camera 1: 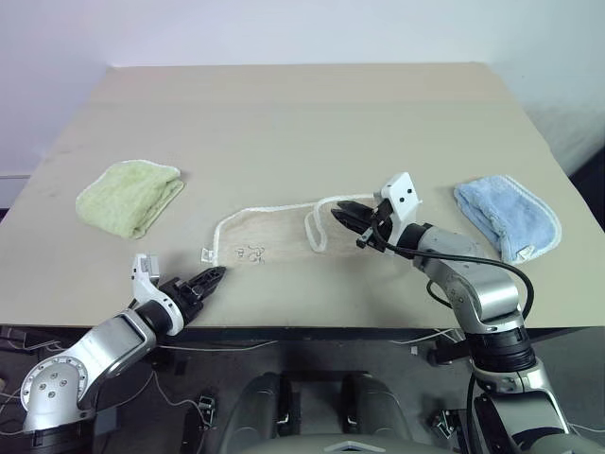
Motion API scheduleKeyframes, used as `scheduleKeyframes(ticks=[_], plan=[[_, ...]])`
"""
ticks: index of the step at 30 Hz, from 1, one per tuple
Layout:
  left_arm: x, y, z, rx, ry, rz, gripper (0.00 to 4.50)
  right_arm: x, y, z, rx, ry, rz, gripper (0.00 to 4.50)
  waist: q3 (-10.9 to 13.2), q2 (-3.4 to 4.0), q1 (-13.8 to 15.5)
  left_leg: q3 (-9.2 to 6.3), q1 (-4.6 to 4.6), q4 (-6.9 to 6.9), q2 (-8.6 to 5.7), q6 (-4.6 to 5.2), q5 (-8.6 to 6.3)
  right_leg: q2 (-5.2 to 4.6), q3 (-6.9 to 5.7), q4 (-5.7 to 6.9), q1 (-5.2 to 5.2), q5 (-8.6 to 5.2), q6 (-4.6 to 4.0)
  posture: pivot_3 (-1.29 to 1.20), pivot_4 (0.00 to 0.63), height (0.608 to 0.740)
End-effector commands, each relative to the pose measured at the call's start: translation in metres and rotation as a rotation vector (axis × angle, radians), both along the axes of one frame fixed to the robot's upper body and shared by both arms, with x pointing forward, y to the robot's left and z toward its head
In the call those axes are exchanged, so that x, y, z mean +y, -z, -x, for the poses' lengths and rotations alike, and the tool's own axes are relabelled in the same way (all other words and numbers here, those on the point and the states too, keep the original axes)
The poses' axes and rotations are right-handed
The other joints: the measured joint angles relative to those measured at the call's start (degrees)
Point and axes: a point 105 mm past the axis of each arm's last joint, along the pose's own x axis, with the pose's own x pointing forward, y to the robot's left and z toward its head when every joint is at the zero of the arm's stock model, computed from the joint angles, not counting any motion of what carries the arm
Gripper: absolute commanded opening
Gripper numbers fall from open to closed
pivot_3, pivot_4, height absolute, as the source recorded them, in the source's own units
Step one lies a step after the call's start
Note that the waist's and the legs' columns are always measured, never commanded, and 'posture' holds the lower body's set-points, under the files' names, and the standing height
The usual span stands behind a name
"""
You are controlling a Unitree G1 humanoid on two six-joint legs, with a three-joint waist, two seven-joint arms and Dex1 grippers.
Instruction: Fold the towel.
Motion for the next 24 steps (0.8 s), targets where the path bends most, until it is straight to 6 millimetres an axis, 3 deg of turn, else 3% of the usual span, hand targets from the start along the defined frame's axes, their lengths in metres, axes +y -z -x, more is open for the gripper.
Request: scheduleKeyframes(ticks=[1, 3, 13, 21, 24], plan=[[-0.001, -0.011, 0.006, 0.005, 0.016, -0.007, 2.57, 0.007, -0.014, 0.005, -0.063, -0.018, -0.039, 0.78, 0.06, -0.09, -0.36, 0.00, -0.02, -0.02, 0.00, 0.00, 0.00, 0.00, 0.00, -0.01, -0.03, 0.00, 0.00, 0.00, 0.150, 0.701], [0.001, -0.014, 0.001, 0.005, 0.000, -0.009, 3.24, 0.010, -0.013, 0.005, -0.062, -0.016, -0.046, 0.78, 0.08, -0.08, -0.79, 0.00, -0.10, -0.03, 0.00, 0.00, 0.00, 0.00, 0.00, -0.01, -0.10, 0.00, -0.01, 0.00, 0.150, 0.701], [-0.005, 0.002, -0.014, 0.124, -0.047, -0.039, 3.24, 0.013, -0.012, 0.004, -0.064, -0.004, -0.073, 0.78, 0.08, -0.07, -0.61, 0.00, -0.11, -0.02, -0.03, -0.03, 0.01, -0.05, -0.02, 0.02, -0.08, 0.03, -0.03, 0.00, 0.150, 0.701], [-0.001, 0.004, -0.030, 0.123, -0.092, -0.025, 3.24, 0.015, -0.012, 0.002, -0.069, -0.001, -0.077, 0.78, 0.08, -0.06, 0.26, 0.00, -0.06, -0.02, -0.02, -0.08, 0.05, -0.05, -0.05, 0.06, -0.07, 0.10, -0.10, 0.00, 0.150, 0.701], [0.001, 0.004, -0.032, 0.118, -0.098, -0.022, 2.61, 0.014, -0.014, 0.002, -0.075, -0.002, -0.076, 0.78, 0.08, -0.06, 0.47, -0.01, -0.05, -0.02, -0.02, -0.09, 0.05, -0.05, -0.07, 0.06, -0.04, 0.11, -0.09, 0.00, 0.150, 0.701]])
